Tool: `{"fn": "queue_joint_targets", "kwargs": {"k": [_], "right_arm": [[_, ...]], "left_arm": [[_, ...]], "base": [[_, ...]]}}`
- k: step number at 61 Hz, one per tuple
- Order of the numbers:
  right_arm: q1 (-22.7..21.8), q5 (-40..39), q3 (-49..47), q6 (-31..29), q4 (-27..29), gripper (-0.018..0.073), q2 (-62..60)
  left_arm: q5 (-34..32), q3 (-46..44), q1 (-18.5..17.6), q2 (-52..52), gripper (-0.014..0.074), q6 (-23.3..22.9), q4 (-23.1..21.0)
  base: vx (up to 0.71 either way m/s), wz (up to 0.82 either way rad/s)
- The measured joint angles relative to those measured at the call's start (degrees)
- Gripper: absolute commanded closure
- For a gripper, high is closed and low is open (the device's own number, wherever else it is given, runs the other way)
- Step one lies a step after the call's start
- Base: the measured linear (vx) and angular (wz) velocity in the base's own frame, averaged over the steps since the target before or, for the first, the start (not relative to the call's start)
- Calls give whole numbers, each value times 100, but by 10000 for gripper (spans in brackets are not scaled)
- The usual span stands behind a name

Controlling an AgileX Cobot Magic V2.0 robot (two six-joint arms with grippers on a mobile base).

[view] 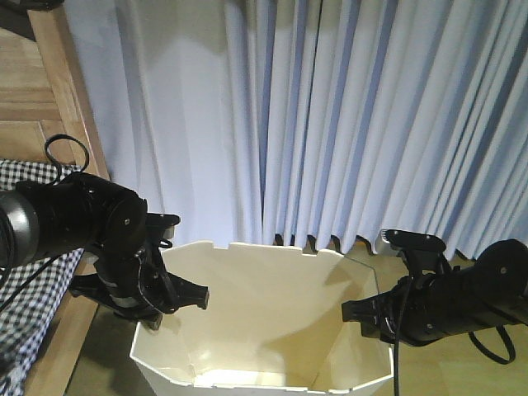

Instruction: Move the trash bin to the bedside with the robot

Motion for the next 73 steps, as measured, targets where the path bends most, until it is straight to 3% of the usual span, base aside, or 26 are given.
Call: {"fn": "queue_joint_targets", "kwargs": {"k": [32, 73], "right_arm": [[0, -5, 0, 0, 0, 564, 0], [0, 0, 0, 0, 0, 564, 0]], "left_arm": [[0, 0, 0, 0, 602, 0, 0], [5, 0, 0, 0, 602, 0, 0]], "base": [[22, 2], [3, -1]]}}
